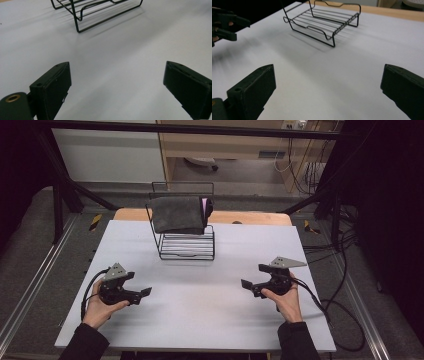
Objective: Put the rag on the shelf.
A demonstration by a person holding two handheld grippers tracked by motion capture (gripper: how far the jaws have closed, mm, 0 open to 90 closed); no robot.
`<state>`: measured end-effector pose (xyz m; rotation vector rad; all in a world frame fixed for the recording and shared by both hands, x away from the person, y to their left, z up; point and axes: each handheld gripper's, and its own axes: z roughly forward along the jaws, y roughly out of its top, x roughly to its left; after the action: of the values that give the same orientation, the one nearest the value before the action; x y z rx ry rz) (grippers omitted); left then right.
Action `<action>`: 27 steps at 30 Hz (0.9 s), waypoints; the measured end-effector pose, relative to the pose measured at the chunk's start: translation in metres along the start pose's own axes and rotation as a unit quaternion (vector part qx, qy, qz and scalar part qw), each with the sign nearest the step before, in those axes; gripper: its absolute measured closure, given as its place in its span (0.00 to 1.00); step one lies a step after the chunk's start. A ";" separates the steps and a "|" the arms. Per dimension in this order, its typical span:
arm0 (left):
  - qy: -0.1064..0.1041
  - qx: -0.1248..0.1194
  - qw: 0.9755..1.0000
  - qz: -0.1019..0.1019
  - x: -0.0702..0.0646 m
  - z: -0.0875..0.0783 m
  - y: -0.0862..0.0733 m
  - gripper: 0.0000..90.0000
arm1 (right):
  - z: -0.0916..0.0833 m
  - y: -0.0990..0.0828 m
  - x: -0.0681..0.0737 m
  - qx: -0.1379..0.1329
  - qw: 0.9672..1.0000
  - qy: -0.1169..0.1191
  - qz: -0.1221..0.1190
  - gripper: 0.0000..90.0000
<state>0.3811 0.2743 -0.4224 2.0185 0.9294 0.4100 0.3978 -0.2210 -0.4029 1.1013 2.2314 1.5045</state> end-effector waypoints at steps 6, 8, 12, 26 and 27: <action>0.000 0.009 1.000 0.006 0.003 -0.004 -0.015 0.09 | -0.010 -0.028 -0.010 0.017 1.000 0.004 -0.009 0.01; -0.001 0.014 1.000 0.005 0.004 -0.005 -0.019 0.09 | -0.014 -0.036 -0.014 0.024 1.000 0.008 -0.008 0.01; -0.003 0.021 1.000 0.002 0.006 -0.006 -0.026 0.09 | -0.024 -0.053 -0.020 0.031 1.000 0.004 -0.003 0.01; -0.003 0.023 1.000 -0.009 0.011 -0.016 -0.040 0.09 | -0.037 -0.071 -0.024 0.046 0.999 -0.019 0.009 0.01; -0.003 0.022 1.000 -0.008 0.012 -0.016 -0.040 0.09 | -0.037 -0.071 -0.024 0.046 0.999 -0.018 0.009 0.01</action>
<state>0.3611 0.3063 -0.4461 2.0494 0.9577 0.3770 0.3618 -0.2764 -0.4531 1.1677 2.2928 1.3889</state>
